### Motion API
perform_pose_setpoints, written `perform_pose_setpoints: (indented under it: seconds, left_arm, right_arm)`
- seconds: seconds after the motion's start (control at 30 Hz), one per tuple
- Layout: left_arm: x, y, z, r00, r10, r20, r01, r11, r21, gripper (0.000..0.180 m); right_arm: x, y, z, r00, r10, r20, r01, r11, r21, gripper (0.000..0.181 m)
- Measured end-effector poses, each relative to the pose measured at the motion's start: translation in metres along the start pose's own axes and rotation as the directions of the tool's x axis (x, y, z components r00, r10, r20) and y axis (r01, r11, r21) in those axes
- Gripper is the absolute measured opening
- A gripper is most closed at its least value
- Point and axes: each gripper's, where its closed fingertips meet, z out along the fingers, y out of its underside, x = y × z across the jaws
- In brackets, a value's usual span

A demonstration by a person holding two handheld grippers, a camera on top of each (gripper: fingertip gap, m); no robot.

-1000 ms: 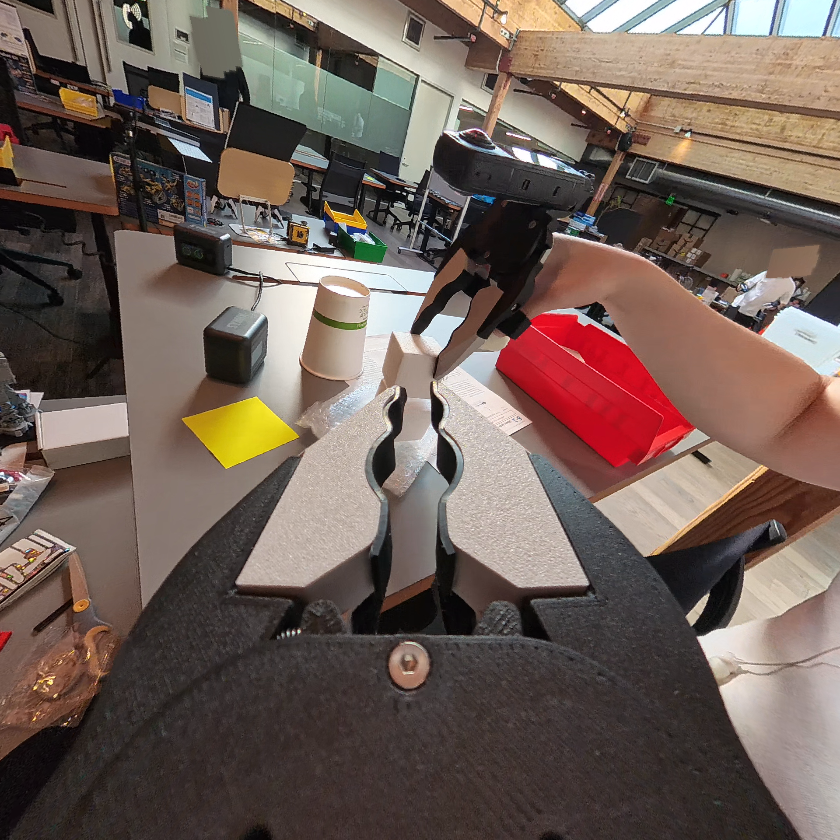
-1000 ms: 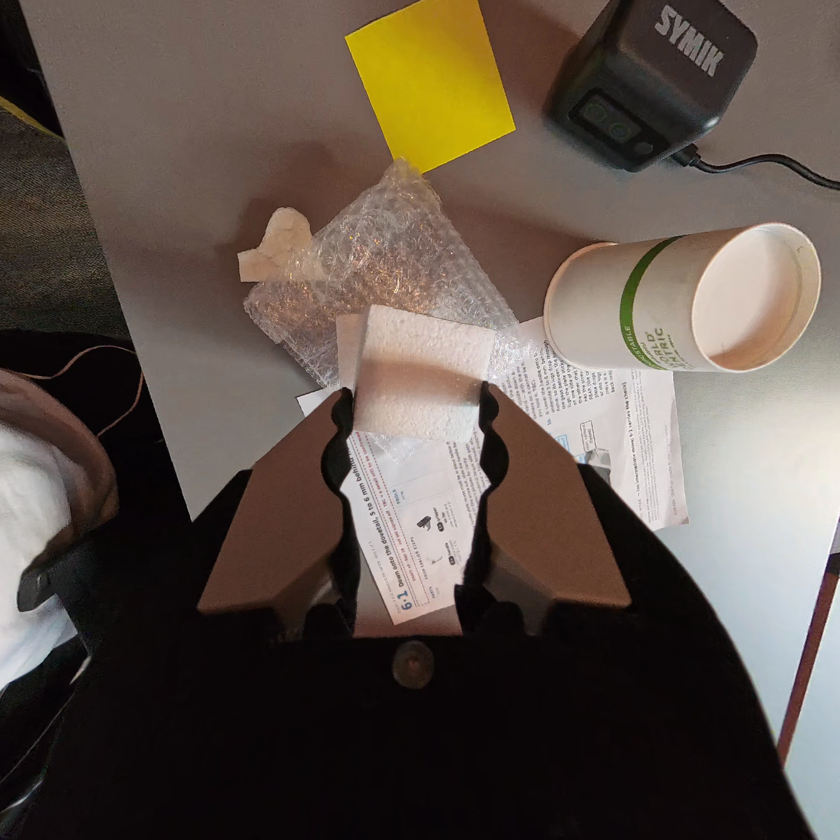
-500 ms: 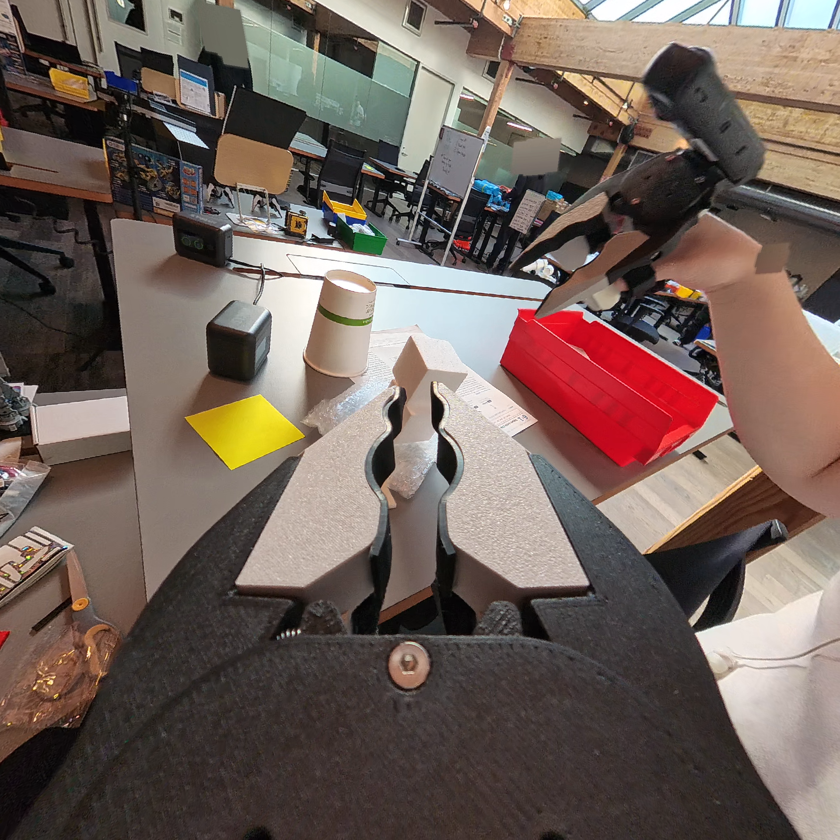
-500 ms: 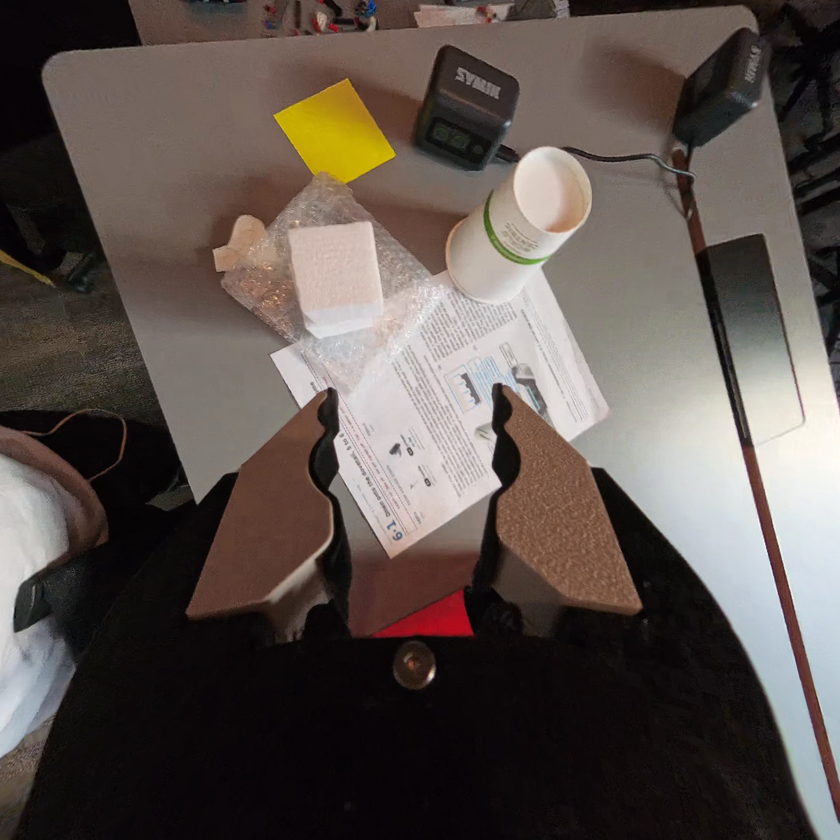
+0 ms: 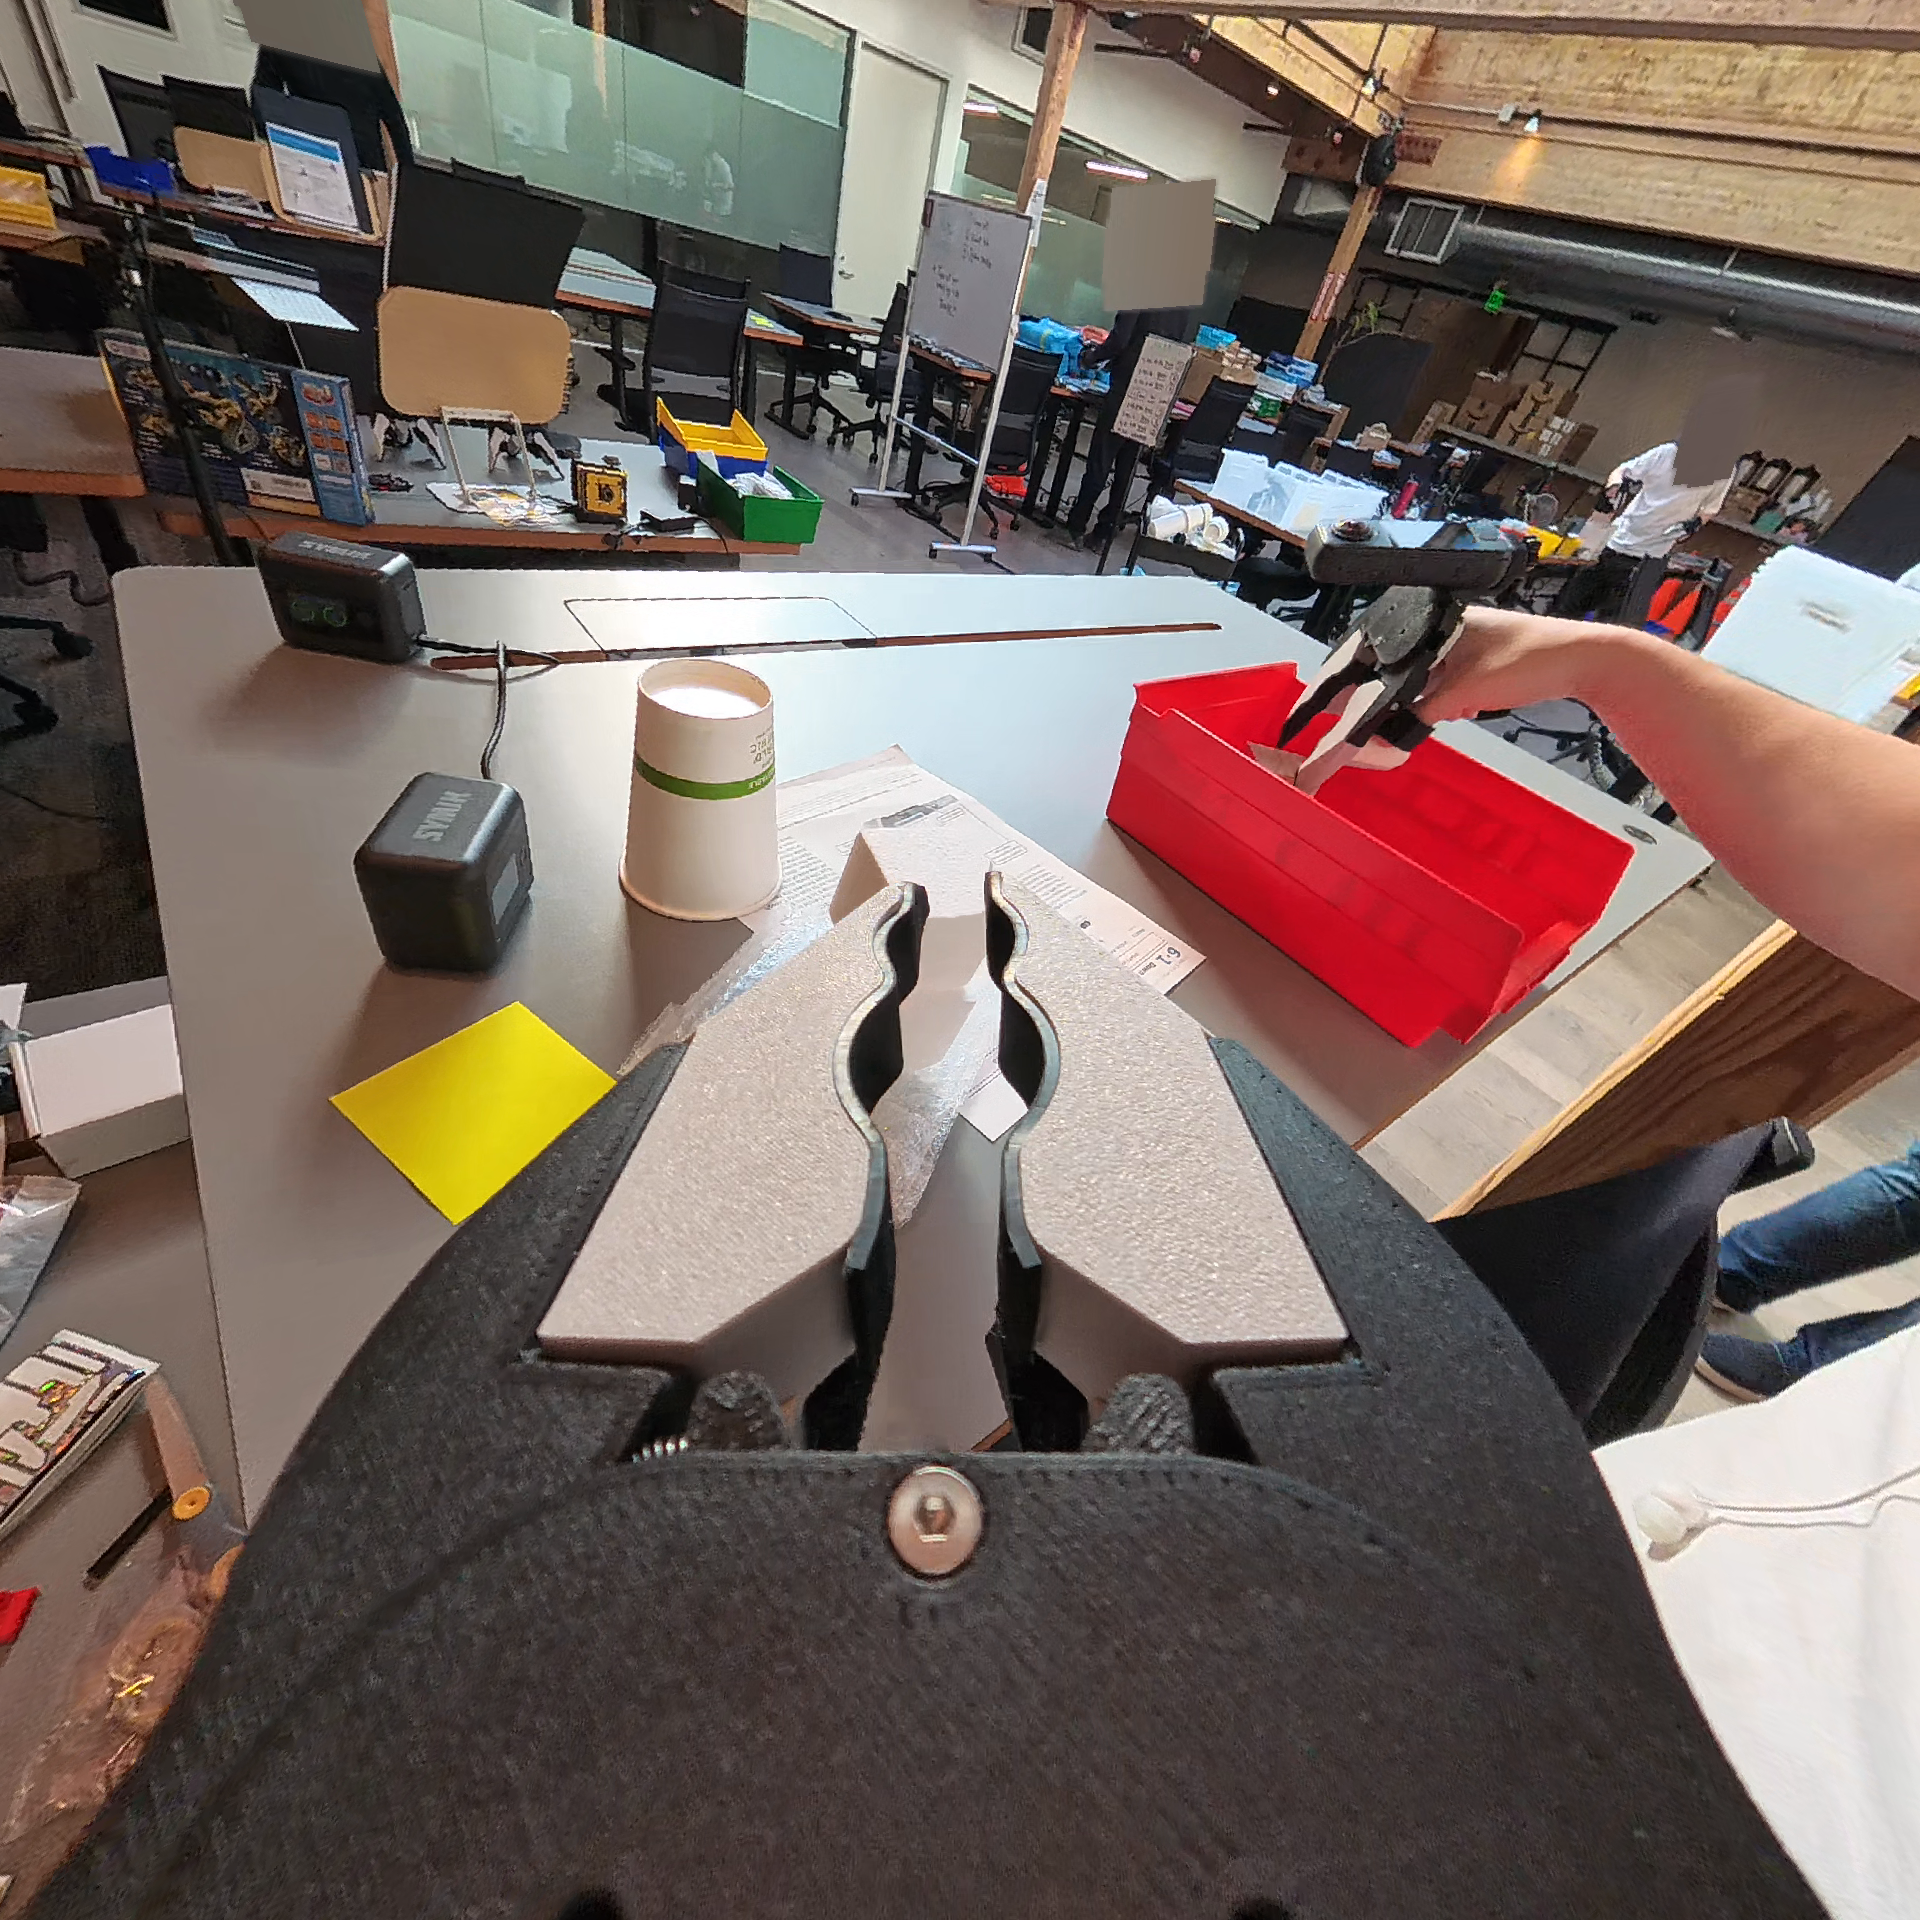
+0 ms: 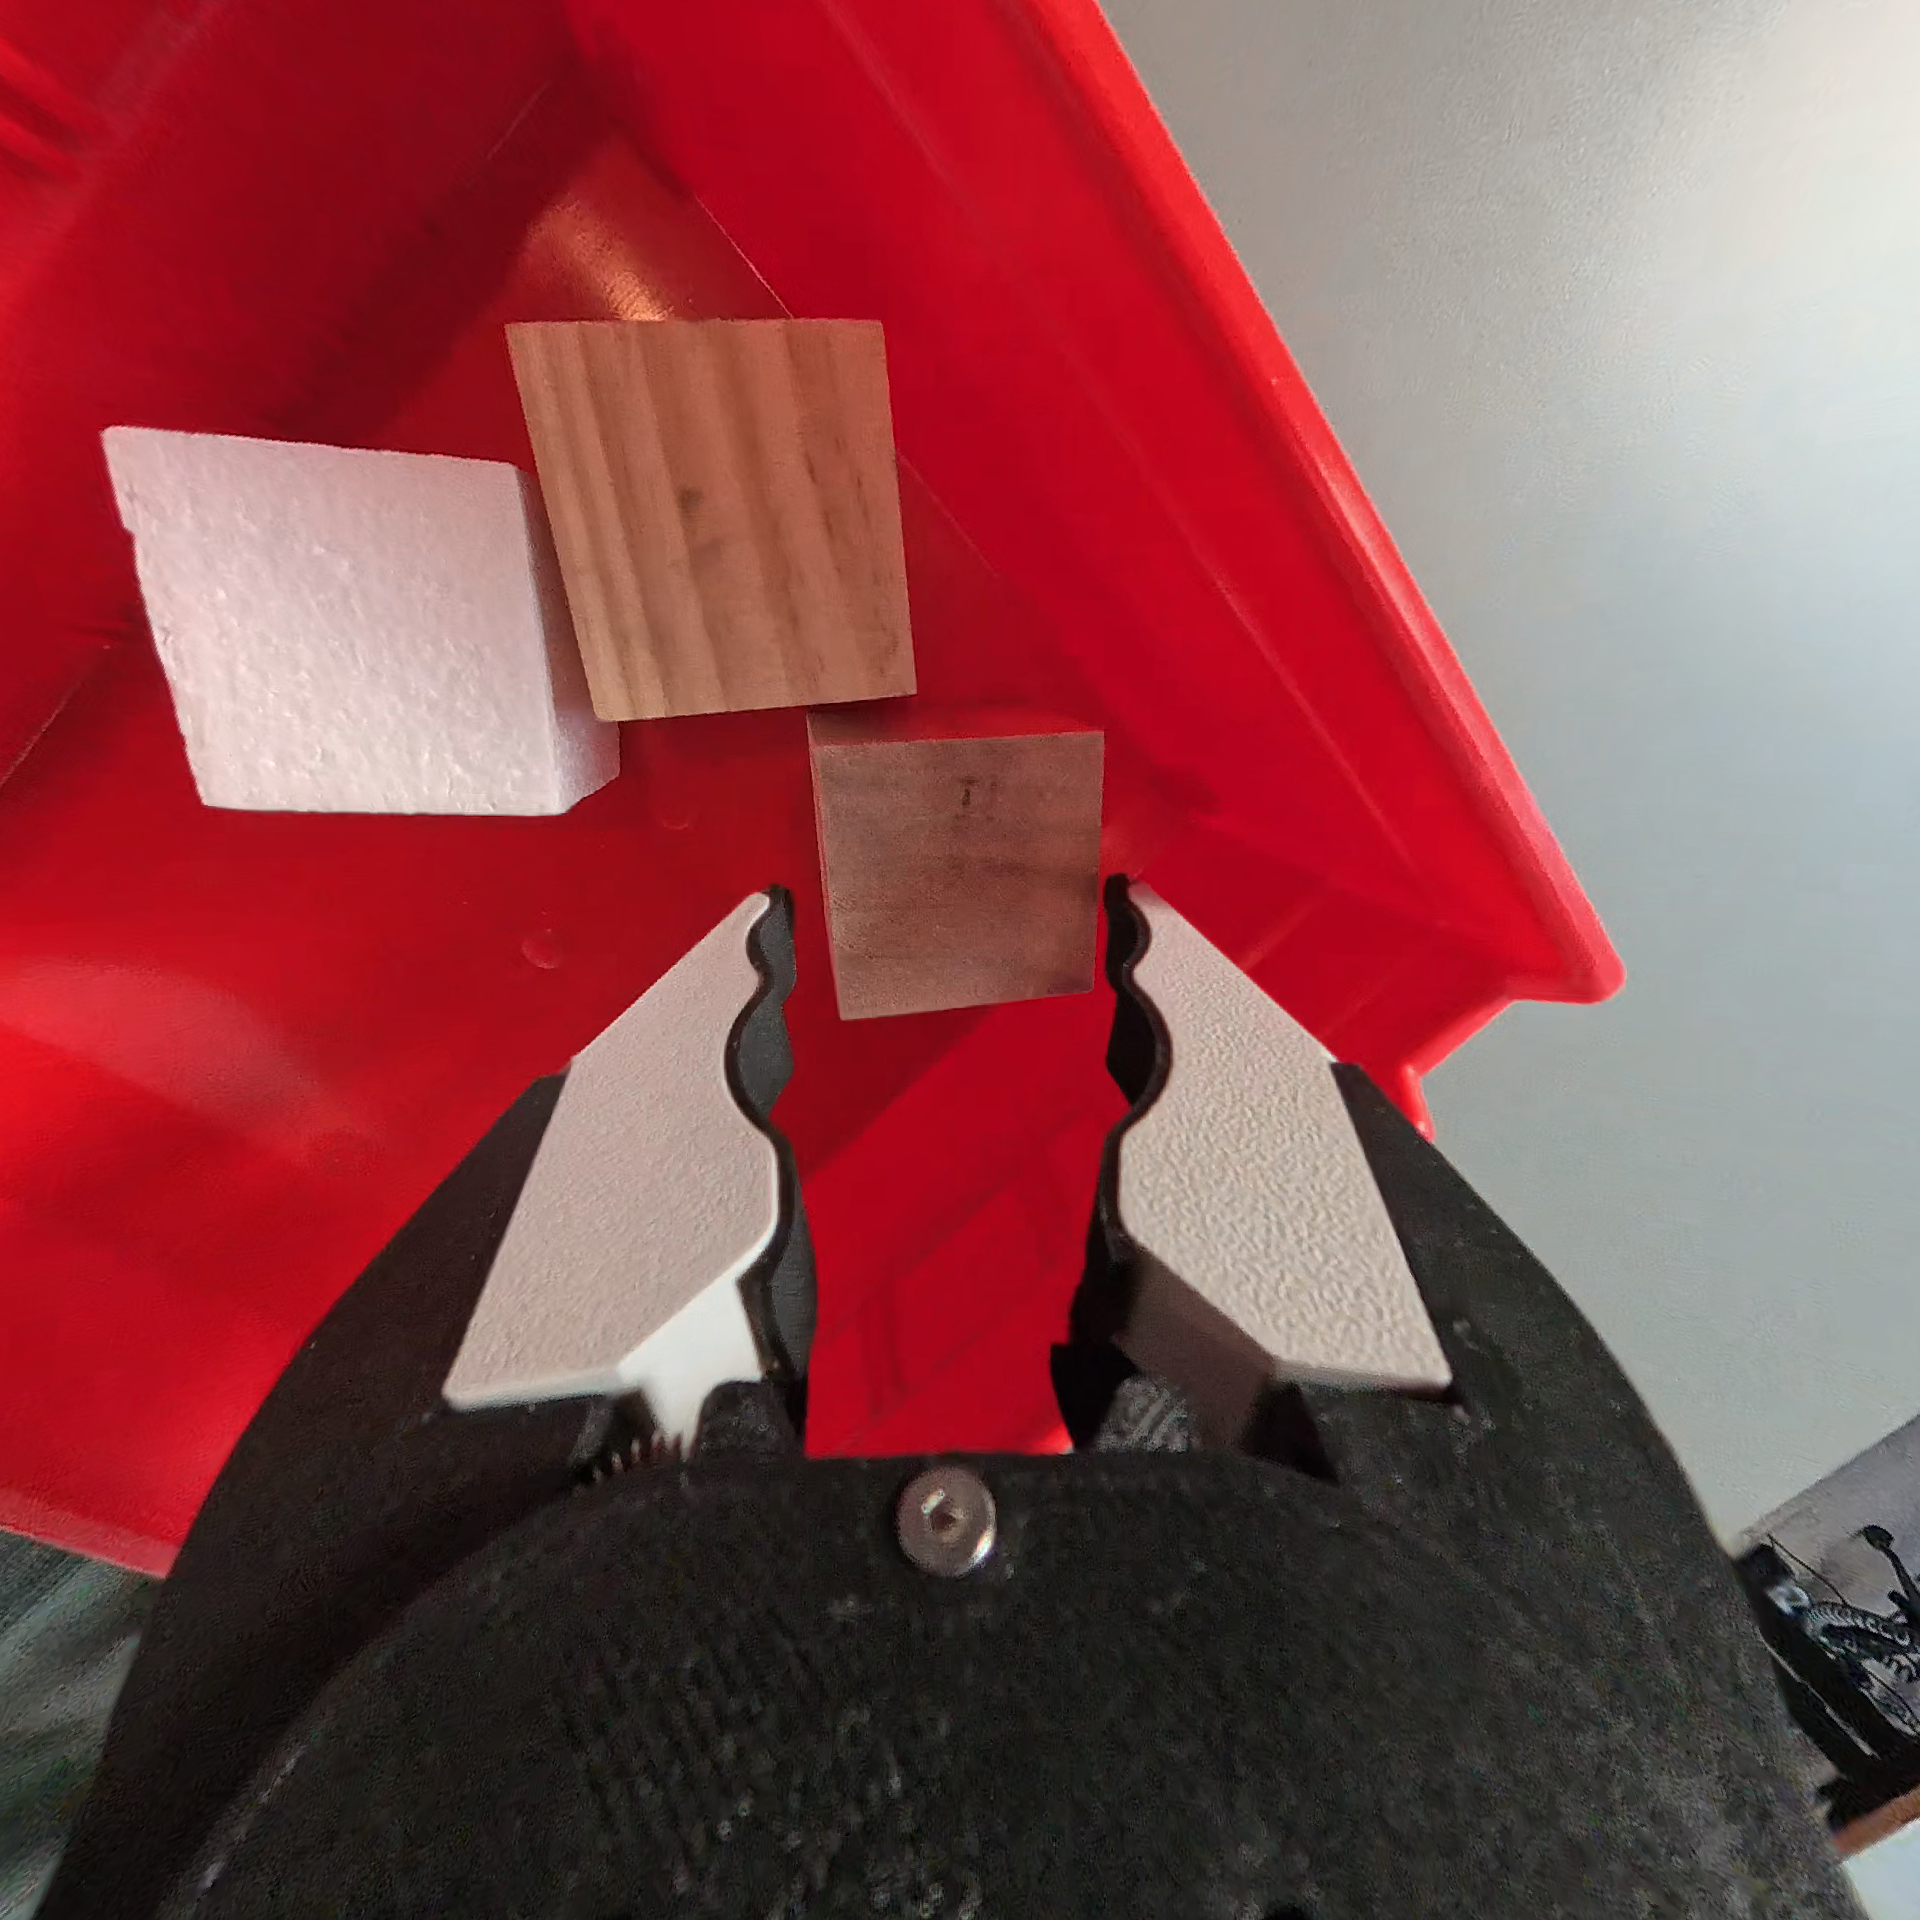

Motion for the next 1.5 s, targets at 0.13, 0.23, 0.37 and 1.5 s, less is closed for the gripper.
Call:
perform_pose_setpoints:
  seconds: [0.13, 0.23, 0.37, 1.5]
  left_arm:
    - [0.005, -0.001, 0.004, 1.0, 0.012, -0.001, -0.012, 1.0, -0.013, 0.01]
    - [0.001, 0.001, -0.001, 1.0, 0.008, 0.021, -0.008, 1.0, -0.012, 0.01]
    - [-0.009, 0.007, -0.009, 0.999, -0.012, 0.047, 0.013, 1.0, -0.011, 0.01]
    - [-0.006, 0.026, -0.045, 0.995, -0.072, 0.066, 0.07, 0.997, 0.031, 0.01]
  right_arm:
    - [-0.001, -0.003, -0.004, 1.0, 0.015, -0.006, -0.015, 0.999, 0.039, 0.052]
    - [-0.004, -0.016, -0.047, 0.996, -0.004, -0.093, 0.014, 0.994, 0.11, 0.052]
    - [-0.064, -0.104, -0.143, 0.975, -0.139, -0.176, 0.191, 0.925, 0.328, 0.051]
    - [-0.309, -0.301, -0.112, 0.776, -0.63, 0.004, 0.561, 0.693, 0.452, 0.057]
